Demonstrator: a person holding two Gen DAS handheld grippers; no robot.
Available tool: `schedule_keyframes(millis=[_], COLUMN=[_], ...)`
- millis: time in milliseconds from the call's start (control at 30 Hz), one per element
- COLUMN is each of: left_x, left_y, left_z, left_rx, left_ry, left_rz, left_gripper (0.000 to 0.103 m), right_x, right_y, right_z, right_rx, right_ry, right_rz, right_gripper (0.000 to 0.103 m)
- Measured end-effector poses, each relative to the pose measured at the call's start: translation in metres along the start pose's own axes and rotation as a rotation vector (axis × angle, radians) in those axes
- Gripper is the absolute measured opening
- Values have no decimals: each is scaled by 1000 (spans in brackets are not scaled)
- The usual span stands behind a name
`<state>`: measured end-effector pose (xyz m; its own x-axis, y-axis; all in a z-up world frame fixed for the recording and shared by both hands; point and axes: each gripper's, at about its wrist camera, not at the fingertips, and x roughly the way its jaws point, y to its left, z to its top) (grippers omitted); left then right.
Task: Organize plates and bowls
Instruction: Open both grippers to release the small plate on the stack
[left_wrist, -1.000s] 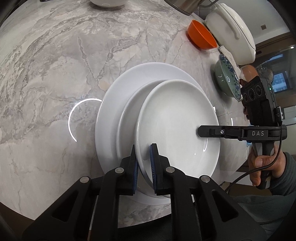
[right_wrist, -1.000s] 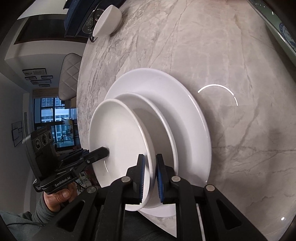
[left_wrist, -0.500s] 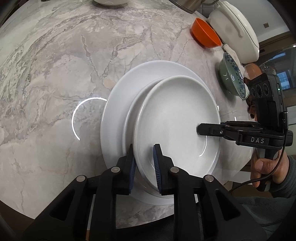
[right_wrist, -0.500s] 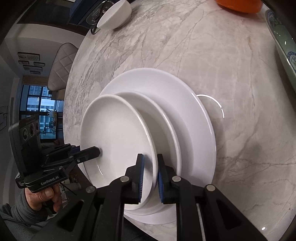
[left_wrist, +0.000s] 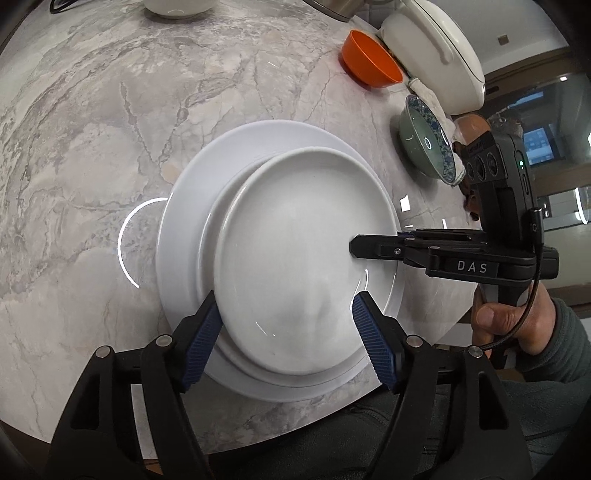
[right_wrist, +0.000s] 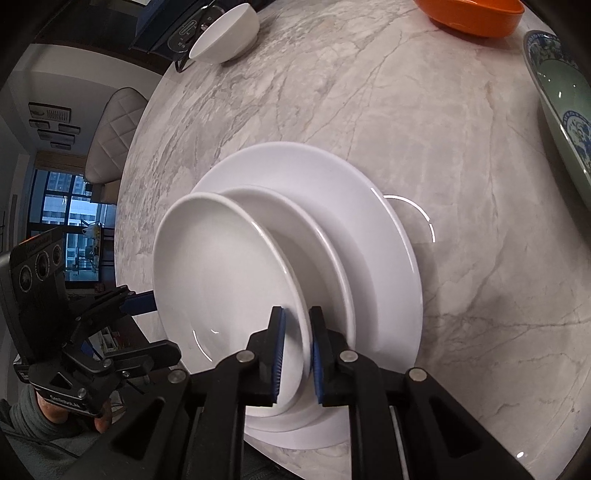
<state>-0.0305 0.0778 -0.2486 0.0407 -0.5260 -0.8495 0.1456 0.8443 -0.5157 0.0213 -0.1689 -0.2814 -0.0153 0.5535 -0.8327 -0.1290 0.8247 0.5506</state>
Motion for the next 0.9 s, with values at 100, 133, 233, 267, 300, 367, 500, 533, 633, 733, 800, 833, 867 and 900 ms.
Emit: schedule_keyframes(millis=[100,133,233,267,300,367,500,533,633,733,800,833,867,900], left_x=[-9,-13,-31,-38,-45,-58,-79,-82,-94,-101,-101,-101,-100,-100], left_y=[2,1,5,8,11,18,32,35,40,36,29,26,20,15], left_z=[0,0,2,3,4,6,7,8,9,14,18,21,23,25], left_rx=[-8,-5,-18,-27,-35,-49,-84,-92,-113,-102,-84,-73,-62,-48], left_ry=[-15,-24,-75,-95,-117,-164,-222,-232,-282,-319,-325,-327,-330,-337], left_rz=[-3,11,20,21,27,36,33,26,-1,1,14,22,33,45], left_gripper=[75,81,84,84,84,84,84,85,94,101,101,101,101,101], right_x=[-1,-2,-3,-4,-4,-5,-6,-6,-11,-21,-28,-32,-35,-40], right_y=[-1,-1,-2,-2,-1,0,9,13,25,29,25,23,21,19], right_z=[-1,-1,-1,-1,0,-1,-2,-2,-4,-8,-10,-10,-11,-13], right_rx=[5,9,17,19,18,15,6,1,-17,-15,8,21,32,39], right_ry=[-4,-5,-12,-18,-23,-32,-46,-49,-72,-102,-123,-129,-137,-148], right_rz=[-7,-8,-22,-27,-32,-46,-63,-67,-95,-97,-69,-57,-49,-38], right_gripper=[13,12,10,11,12,13,40,47,84,87,88,88,88,88])
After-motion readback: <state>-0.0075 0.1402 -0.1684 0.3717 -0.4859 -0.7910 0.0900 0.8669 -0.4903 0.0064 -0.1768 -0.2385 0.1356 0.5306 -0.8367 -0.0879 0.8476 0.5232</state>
